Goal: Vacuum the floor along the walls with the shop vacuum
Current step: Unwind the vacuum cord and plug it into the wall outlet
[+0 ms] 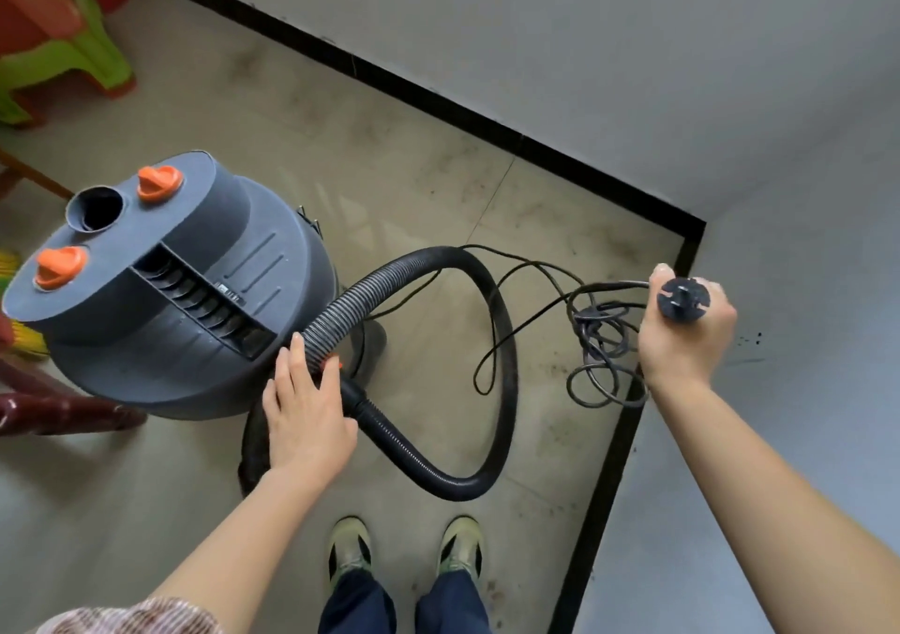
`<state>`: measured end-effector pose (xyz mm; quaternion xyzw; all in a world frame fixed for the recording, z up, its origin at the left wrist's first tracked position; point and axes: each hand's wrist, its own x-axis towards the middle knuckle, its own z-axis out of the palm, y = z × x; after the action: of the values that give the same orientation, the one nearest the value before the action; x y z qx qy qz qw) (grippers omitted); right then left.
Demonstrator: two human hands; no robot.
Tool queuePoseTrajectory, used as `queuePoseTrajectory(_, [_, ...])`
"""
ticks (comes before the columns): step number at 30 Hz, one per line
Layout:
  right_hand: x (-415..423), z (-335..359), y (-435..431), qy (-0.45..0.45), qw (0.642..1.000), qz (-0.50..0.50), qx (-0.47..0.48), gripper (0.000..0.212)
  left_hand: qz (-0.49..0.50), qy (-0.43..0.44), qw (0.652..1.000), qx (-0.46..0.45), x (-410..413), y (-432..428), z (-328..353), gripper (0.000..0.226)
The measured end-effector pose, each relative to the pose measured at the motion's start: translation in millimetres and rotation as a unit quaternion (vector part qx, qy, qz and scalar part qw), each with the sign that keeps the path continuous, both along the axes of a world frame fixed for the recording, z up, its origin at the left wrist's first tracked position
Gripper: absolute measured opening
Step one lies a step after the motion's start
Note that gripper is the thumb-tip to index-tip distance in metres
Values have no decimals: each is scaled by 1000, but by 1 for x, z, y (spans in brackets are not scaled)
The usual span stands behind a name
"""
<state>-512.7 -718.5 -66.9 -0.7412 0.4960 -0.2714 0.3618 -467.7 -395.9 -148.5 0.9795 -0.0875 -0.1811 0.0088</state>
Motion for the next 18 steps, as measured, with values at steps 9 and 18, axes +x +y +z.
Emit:
queuePoseTrajectory(9, [-5,-9,-17,34,997,52,38,47,-115,-10,993,33,24,-45,-2,76])
queuePoseTrajectory(18, [14,-28,37,101,968,228,4,45,-36,-5,981,191,81,-9,8,102])
